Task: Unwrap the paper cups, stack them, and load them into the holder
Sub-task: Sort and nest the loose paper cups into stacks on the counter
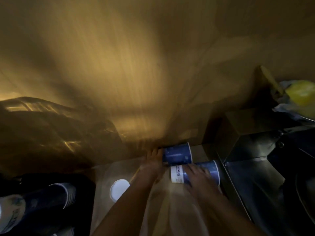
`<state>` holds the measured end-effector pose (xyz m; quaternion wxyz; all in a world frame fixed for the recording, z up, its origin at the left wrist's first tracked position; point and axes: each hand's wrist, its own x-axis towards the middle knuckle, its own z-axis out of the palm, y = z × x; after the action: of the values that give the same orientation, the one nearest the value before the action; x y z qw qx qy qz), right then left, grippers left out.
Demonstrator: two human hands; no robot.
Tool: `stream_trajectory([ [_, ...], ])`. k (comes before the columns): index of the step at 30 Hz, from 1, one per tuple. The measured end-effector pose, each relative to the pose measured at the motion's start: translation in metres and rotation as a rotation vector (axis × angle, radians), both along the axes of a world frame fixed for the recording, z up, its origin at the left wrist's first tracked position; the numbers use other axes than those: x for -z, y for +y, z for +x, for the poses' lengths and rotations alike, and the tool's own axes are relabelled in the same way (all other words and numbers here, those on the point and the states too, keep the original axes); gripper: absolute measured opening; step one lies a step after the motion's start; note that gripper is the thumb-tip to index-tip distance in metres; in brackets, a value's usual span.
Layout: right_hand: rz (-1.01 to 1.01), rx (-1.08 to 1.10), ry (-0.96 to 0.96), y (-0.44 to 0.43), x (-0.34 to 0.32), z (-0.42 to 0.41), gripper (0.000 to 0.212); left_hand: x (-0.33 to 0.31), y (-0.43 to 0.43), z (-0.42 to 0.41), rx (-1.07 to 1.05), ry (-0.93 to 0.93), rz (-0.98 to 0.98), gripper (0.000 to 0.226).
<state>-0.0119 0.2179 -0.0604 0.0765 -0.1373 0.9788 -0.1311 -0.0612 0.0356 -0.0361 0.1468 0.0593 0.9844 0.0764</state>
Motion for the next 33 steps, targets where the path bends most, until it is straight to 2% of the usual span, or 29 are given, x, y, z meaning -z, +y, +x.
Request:
stream_trajectory([
  [2,0.072,-0.031,0.025,0.004,0.007,-0.001,0.061,0.016,0.000,0.000,-0.014,0.020,-0.054,0.084],
  [7,0.240,-0.119,0.055,0.010,0.016,-0.006,0.070,0.033,0.007,-0.004,-0.071,0.085,-0.086,0.078],
  [10,0.258,-0.122,0.067,0.010,0.021,-0.006,0.071,0.035,0.008,-0.003,-0.087,0.134,-0.128,0.079],
  [11,0.249,-0.128,0.055,0.009,0.023,-0.006,0.071,0.035,0.007,-0.001,-0.096,0.084,-0.121,0.077],
  [14,0.254,-0.136,0.051,0.008,0.025,-0.008,0.073,0.025,0.000,-0.001,-0.149,-0.157,0.064,0.069],
  [16,0.263,-0.146,0.046,0.008,0.025,-0.009,0.072,0.010,-0.003,0.000,-0.194,-0.182,0.215,0.078],
  [18,0.266,-0.152,0.032,0.009,0.026,-0.010,0.072,-0.011,0.001,0.004,-0.234,-0.114,0.350,0.083],
  [19,0.269,-0.149,0.026,0.009,0.026,-0.009,0.073,-0.021,0.003,0.007,-0.234,-0.047,0.379,0.078],
  [22,0.290,-0.155,0.016,0.007,0.026,-0.005,0.074,-0.050,0.013,0.013,-0.177,0.186,0.301,0.064],
  [26,0.303,-0.172,0.004,0.008,0.018,0.005,0.072,-0.069,0.021,0.024,-0.108,0.399,0.190,0.064],
  [29,0.305,-0.201,-0.021,0.008,0.012,0.012,0.071,-0.071,0.024,0.033,-0.118,0.440,0.214,0.068],
  [33,0.285,-0.181,-0.045,0.008,0.007,0.018,0.070,-0.064,0.027,0.050,-0.232,0.355,0.295,0.066],
])
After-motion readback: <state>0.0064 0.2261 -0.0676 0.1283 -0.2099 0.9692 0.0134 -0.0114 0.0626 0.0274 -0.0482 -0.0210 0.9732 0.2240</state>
